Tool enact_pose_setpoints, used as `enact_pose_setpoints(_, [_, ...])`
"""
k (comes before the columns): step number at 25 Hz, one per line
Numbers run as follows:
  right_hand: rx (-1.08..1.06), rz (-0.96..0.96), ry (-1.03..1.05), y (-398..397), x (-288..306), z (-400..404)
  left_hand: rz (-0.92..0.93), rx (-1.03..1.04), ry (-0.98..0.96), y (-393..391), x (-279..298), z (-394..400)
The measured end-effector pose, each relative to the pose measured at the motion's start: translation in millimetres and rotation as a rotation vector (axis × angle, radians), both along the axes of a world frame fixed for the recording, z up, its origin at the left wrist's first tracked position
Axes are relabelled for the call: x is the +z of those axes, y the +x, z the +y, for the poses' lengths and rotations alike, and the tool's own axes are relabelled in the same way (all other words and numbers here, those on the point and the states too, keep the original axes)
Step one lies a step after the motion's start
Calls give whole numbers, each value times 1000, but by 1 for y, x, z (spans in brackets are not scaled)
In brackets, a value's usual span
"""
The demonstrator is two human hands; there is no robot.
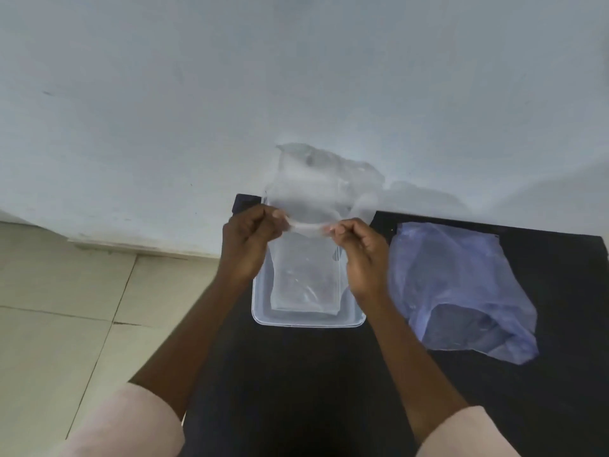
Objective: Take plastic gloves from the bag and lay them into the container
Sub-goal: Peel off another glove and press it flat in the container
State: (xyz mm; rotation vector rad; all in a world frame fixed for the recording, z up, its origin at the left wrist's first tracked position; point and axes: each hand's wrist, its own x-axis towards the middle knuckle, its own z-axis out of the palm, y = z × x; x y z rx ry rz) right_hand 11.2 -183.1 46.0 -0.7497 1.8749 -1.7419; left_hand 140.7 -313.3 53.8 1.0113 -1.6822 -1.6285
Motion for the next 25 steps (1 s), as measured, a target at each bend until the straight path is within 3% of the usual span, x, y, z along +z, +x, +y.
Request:
enact_pose_setpoints(4, [-17, 92, 188, 11, -23, 5, -198, -29, -121, 5, -26, 11])
enact_pose_setpoints(15, [64, 321, 390, 22, -43, 4, -612, -328, -617, 5, -38, 26])
enact_pose_setpoints(22, [215, 423, 657, 26, -41, 7, -729, -617, -543, 15, -35, 24])
enact_pose_setpoints(25, [311, 509, 729, 26, -35, 12, -840, -782, -637, 20, -34, 26])
